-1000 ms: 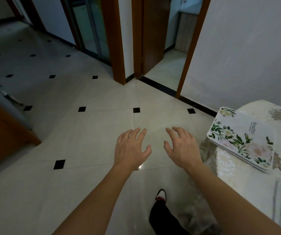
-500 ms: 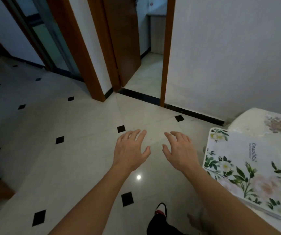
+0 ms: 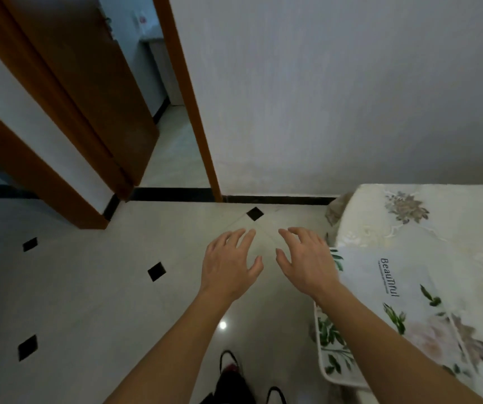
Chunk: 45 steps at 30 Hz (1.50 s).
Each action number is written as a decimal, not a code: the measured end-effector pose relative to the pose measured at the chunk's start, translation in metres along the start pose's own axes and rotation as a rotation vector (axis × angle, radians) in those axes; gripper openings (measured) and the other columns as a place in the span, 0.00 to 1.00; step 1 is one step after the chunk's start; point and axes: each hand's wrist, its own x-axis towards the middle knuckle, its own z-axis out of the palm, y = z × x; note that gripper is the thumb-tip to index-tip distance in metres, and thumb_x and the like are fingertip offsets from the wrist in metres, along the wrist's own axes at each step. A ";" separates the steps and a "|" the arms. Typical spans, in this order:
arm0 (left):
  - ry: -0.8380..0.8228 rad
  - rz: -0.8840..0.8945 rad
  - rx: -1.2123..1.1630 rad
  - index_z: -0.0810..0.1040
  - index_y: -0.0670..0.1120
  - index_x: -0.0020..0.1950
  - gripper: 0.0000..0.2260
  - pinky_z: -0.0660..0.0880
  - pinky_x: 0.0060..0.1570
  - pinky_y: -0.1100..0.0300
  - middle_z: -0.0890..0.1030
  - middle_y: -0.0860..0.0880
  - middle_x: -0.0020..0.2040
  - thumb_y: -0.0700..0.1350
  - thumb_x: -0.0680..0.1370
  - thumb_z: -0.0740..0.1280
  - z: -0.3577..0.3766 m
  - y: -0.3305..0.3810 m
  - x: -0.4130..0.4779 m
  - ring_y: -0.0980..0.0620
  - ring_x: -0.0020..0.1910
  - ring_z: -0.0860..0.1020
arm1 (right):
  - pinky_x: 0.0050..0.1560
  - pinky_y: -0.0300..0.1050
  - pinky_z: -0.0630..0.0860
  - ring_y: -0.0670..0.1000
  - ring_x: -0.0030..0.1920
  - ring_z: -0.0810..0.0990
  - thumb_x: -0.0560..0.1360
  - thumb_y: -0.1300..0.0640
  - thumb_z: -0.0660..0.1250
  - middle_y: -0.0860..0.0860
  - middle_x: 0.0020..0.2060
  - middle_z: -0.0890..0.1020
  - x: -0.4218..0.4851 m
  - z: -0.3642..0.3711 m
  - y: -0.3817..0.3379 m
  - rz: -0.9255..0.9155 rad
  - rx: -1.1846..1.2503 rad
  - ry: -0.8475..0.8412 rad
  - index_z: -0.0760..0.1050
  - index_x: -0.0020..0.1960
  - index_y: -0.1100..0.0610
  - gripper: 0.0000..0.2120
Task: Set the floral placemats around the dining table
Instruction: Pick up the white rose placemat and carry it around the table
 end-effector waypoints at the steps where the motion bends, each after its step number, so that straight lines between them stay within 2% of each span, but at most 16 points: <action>1: -0.007 0.034 -0.006 0.64 0.53 0.76 0.28 0.66 0.69 0.52 0.71 0.50 0.73 0.61 0.78 0.58 0.004 0.005 0.015 0.50 0.71 0.68 | 0.60 0.54 0.75 0.57 0.58 0.79 0.76 0.46 0.64 0.56 0.59 0.81 0.002 0.001 0.008 0.029 0.002 0.004 0.77 0.65 0.55 0.21; 4: -0.025 0.141 -0.033 0.65 0.52 0.76 0.27 0.67 0.68 0.51 0.72 0.50 0.72 0.61 0.78 0.59 0.017 0.021 0.060 0.50 0.70 0.70 | 0.56 0.53 0.77 0.57 0.55 0.81 0.75 0.46 0.62 0.56 0.56 0.82 0.008 0.005 0.035 0.111 0.000 0.013 0.78 0.63 0.55 0.21; 7: -0.055 0.263 -0.074 0.68 0.51 0.74 0.27 0.69 0.66 0.50 0.74 0.50 0.70 0.60 0.77 0.59 0.032 0.038 0.105 0.49 0.68 0.71 | 0.57 0.53 0.76 0.56 0.56 0.80 0.75 0.45 0.58 0.54 0.57 0.82 0.022 0.008 0.061 0.217 -0.005 0.018 0.78 0.63 0.54 0.22; 13: -0.114 0.540 -0.132 0.76 0.49 0.66 0.23 0.74 0.57 0.50 0.80 0.49 0.62 0.58 0.74 0.62 0.056 0.082 0.197 0.47 0.60 0.77 | 0.54 0.52 0.77 0.57 0.54 0.81 0.74 0.45 0.58 0.55 0.54 0.83 0.056 0.000 0.101 0.464 -0.056 0.119 0.79 0.61 0.55 0.23; 16: -0.173 0.709 -0.178 0.75 0.49 0.68 0.24 0.73 0.58 0.50 0.79 0.49 0.64 0.58 0.74 0.63 0.064 0.113 0.231 0.47 0.62 0.76 | 0.55 0.53 0.77 0.58 0.55 0.81 0.75 0.45 0.58 0.55 0.55 0.83 0.058 -0.004 0.117 0.610 -0.095 0.128 0.79 0.62 0.55 0.23; 21: -0.255 0.940 -0.228 0.74 0.50 0.70 0.26 0.73 0.61 0.49 0.78 0.50 0.67 0.59 0.75 0.60 0.085 0.166 0.252 0.48 0.64 0.75 | 0.56 0.54 0.76 0.58 0.57 0.80 0.75 0.46 0.62 0.55 0.58 0.82 0.028 -0.011 0.139 0.910 -0.134 0.186 0.78 0.64 0.55 0.21; 26: -0.331 1.124 -0.268 0.75 0.48 0.68 0.26 0.75 0.56 0.48 0.79 0.48 0.65 0.59 0.75 0.58 0.112 0.211 0.244 0.45 0.61 0.77 | 0.57 0.55 0.77 0.58 0.58 0.80 0.75 0.47 0.61 0.55 0.58 0.81 -0.038 -0.018 0.132 1.197 -0.179 0.237 0.77 0.64 0.55 0.22; 31: -0.440 1.125 -0.317 0.76 0.45 0.67 0.27 0.76 0.52 0.48 0.79 0.45 0.62 0.60 0.74 0.59 0.130 0.240 0.223 0.42 0.56 0.77 | 0.55 0.55 0.78 0.59 0.56 0.80 0.75 0.50 0.65 0.57 0.57 0.82 -0.116 -0.017 0.107 1.487 -0.195 0.310 0.79 0.63 0.58 0.20; 36: -0.521 1.063 -0.328 0.77 0.42 0.65 0.22 0.77 0.48 0.46 0.79 0.41 0.58 0.53 0.75 0.68 0.145 0.232 0.216 0.39 0.53 0.77 | 0.46 0.53 0.79 0.59 0.51 0.81 0.73 0.54 0.72 0.56 0.53 0.82 -0.148 0.002 0.075 1.674 -0.214 0.344 0.79 0.61 0.58 0.18; 41: -0.686 0.940 -0.283 0.74 0.43 0.70 0.23 0.75 0.54 0.47 0.74 0.41 0.61 0.49 0.77 0.70 0.164 0.217 0.213 0.40 0.57 0.74 | 0.41 0.53 0.78 0.59 0.47 0.77 0.75 0.54 0.70 0.57 0.49 0.79 -0.150 0.033 0.051 1.872 -0.090 0.377 0.77 0.62 0.59 0.18; 45: -0.704 0.961 -0.279 0.72 0.41 0.71 0.24 0.75 0.52 0.46 0.73 0.39 0.59 0.46 0.77 0.71 0.174 0.205 0.212 0.39 0.55 0.75 | 0.47 0.54 0.77 0.59 0.52 0.76 0.77 0.53 0.65 0.58 0.54 0.77 -0.139 0.048 0.037 1.997 0.094 0.442 0.74 0.66 0.59 0.19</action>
